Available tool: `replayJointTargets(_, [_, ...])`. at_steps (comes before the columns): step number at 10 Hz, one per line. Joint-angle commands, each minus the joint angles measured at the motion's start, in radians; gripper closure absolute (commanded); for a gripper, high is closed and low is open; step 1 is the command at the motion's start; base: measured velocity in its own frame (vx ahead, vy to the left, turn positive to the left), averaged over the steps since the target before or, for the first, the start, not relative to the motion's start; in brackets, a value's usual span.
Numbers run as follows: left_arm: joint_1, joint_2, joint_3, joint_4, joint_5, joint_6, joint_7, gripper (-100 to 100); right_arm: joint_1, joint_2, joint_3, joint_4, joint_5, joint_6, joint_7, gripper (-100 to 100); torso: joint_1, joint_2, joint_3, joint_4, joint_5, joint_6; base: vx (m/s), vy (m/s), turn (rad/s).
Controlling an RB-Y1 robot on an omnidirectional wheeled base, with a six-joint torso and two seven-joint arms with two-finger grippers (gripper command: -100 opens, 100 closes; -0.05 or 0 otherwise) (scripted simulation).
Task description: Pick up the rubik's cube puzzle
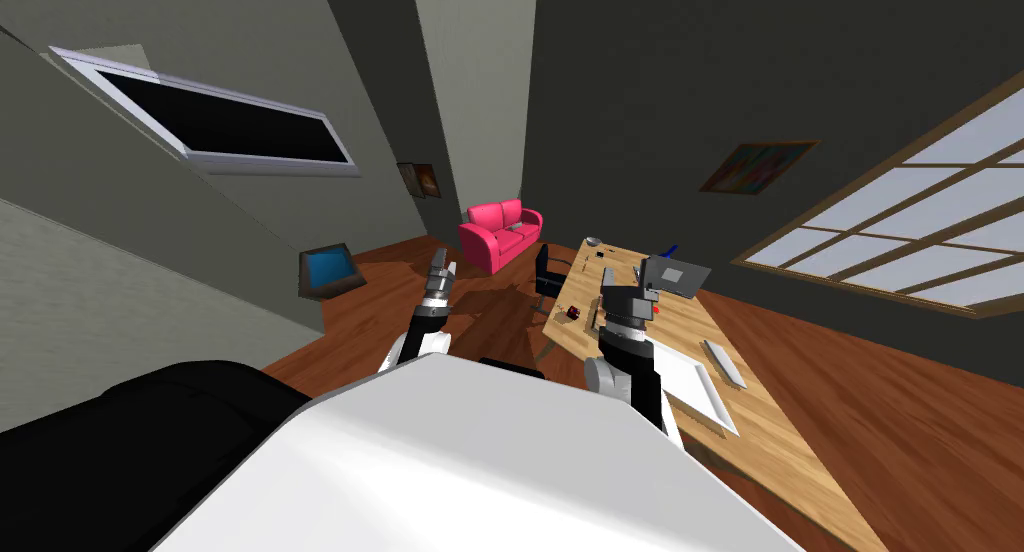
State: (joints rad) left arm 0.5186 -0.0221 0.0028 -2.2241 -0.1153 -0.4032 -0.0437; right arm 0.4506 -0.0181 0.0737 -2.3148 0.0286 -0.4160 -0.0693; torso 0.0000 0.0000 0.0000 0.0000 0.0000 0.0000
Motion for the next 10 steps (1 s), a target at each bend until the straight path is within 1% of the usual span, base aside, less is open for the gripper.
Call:
replayJointTargets(1, [0.000, 0.000, 0.000, 0.000, 0.000, 0.000, 0.000, 0, 0.020, -0.046, 0.003, 0.021, 0.013, 0.006, 0.018, -100, 0.000, 0.000, 0.000, 0.000, 0.000, 0.000, -0.037, 0.005, 0.059])
replayJointTargets(3, [0.000, 0.000, 0.000, 0.000, 0.000, 0.000, 0.000, 0, 0.049, -0.090, 0.008, 0.051, 0.032, 0.016, 0.043, -100, 0.001, 0.005, 0.003, 0.001, 0.000, 0.000, -0.101, 0.018, 0.073])
replayJointTargets(5, [0.000, 0.000, 0.000, 0.000, 0.000, 0.000, 0.000, 0, 0.088, -0.139, 0.017, 0.093, 0.058, 0.028, 0.077, -100, 0.001, 0.008, 0.005, 0.002, 0.000, 0.000, -0.116, 0.026, 0.084])
replayJointTargets(9, [0.000, 0.000, 0.000, 0.000, 0.000, 0.000, 0.000, 0, 0.191, -0.250, 0.037, 0.203, 0.129, 0.063, 0.165, -100, 0.000, 0.010, 0.006, 0.002, 0.000, 0.000, -0.134, 0.020, 0.107])
replayJointTargets(10, [0.000, 0.000, 0.000, 0.000, 0.000, 0.000, 0.000, 0, 0.191, -0.250, 0.037, 0.206, 0.129, 0.063, 0.165, -100, 0.000, 0.009, 0.005, 0.002, 0.000, 0.000, -0.081, 0.001, 0.030])
